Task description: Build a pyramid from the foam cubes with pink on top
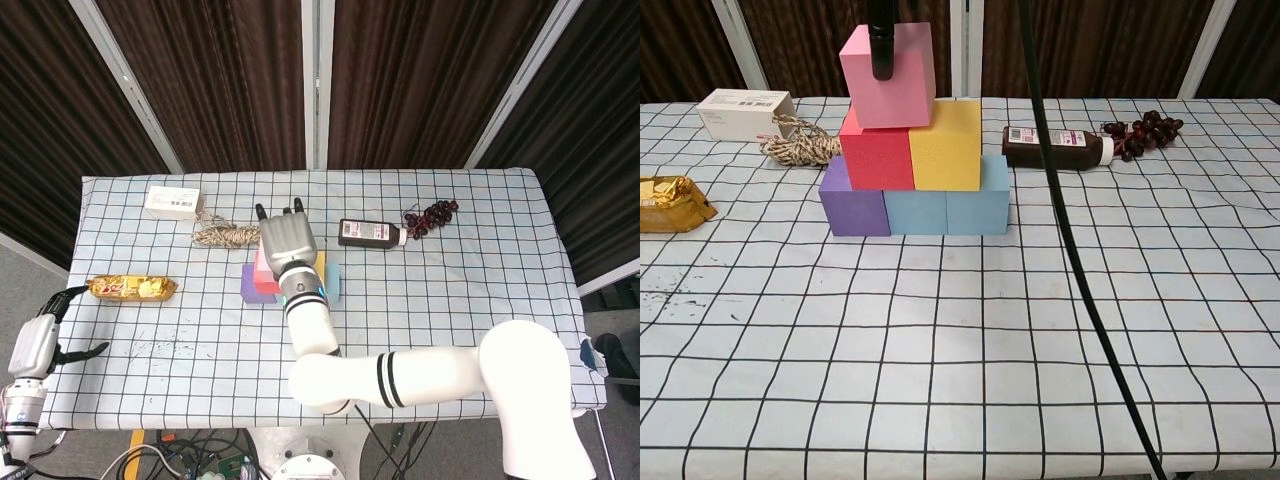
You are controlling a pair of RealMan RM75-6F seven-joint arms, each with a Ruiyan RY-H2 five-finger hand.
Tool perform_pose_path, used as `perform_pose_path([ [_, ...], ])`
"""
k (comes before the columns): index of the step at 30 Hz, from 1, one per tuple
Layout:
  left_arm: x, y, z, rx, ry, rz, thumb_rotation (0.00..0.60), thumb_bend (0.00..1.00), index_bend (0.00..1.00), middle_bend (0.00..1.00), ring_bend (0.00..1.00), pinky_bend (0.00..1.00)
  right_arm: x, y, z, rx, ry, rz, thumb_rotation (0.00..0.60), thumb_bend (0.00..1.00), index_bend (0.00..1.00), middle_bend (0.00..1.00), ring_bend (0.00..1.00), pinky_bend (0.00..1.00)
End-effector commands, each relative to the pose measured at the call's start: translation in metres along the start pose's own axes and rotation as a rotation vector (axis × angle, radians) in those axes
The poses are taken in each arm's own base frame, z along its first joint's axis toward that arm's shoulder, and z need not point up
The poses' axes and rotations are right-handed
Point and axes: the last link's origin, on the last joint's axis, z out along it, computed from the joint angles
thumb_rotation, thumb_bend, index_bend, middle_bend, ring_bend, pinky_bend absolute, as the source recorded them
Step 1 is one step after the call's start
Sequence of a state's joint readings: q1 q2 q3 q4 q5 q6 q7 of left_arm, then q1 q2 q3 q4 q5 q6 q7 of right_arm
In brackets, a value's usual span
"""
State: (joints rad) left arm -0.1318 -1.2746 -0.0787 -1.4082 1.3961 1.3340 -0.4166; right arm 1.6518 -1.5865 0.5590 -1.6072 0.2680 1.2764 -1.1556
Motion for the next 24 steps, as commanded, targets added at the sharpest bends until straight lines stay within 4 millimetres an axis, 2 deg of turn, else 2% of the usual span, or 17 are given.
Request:
perform_pose_path([
  [1,-0.0003,-0.0004,-0.0002,0.001,-0.001,0.0,0.6,0.03,0.15,0.14,0.11,0.18,-0.0013,-0.0014,0.0005,0.0,-0.004,-0.001,0.6,0.12,0.0,0.53,0.18,0.0],
  [24,-0.0003,-0.0037,-0.0004,0.011,-0.002,-0.003,0.6,0.03,0.15,0.14,0.11,0.18,-0.0046,-0.0048,0.0033,-0.001,-0.006,-0.016,0.6,0.12,0.0,0.53,0.19,0.0],
])
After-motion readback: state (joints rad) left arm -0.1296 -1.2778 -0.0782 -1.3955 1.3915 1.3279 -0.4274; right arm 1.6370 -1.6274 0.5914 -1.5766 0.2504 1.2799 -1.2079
